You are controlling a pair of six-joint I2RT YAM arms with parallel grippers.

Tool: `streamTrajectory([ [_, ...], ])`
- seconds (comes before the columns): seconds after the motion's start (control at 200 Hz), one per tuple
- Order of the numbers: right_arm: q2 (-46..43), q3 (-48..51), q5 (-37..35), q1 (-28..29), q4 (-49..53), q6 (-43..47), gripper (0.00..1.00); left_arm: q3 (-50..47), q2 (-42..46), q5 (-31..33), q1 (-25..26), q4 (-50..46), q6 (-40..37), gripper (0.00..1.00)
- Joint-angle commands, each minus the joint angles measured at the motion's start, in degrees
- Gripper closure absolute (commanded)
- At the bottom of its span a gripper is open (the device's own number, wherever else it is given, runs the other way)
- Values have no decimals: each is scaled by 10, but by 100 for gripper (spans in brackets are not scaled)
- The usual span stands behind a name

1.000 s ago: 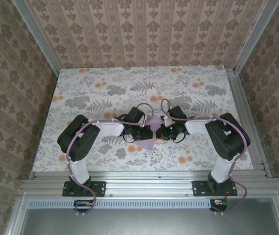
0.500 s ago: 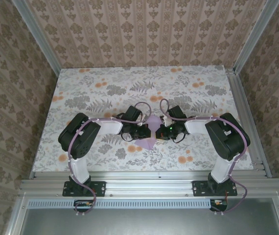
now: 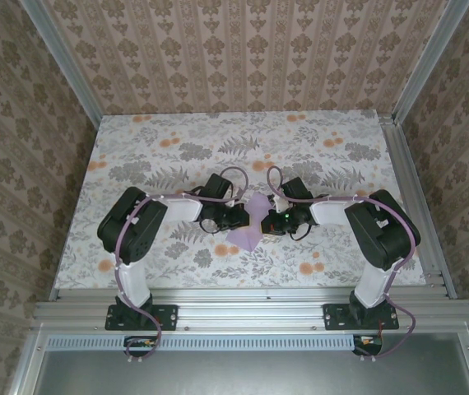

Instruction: Fold a paper plane with a square sheet of paper (pick it up from the middle)

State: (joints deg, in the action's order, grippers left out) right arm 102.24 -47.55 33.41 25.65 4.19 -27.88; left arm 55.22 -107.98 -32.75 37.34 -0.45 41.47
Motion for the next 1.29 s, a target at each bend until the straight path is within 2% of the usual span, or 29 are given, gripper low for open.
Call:
streamTrajectory([
  [0.0, 29, 17, -76, 2, 83, 21, 100, 11, -24, 54, -24, -19, -24, 92],
  [0.385, 25, 12, -71, 3, 91, 30, 100, 67, -35, 68, -53, -70, -56, 91],
  [0.59, 22, 8, -69, 3, 97, 35, 100, 85, -24, 45, -54, -74, -59, 91],
  [0.78, 11, 1, -70, 3, 113, 46, 100, 61, 36, 41, -39, -76, -54, 90],
  [0.95, 5, -8, -69, 2, 120, 50, 100, 59, 47, 31, -3, -88, -53, 90],
  [1.29, -5, -13, -74, 3, 130, 60, 100, 76, -28, 9, 23, -55, -39, 91],
])
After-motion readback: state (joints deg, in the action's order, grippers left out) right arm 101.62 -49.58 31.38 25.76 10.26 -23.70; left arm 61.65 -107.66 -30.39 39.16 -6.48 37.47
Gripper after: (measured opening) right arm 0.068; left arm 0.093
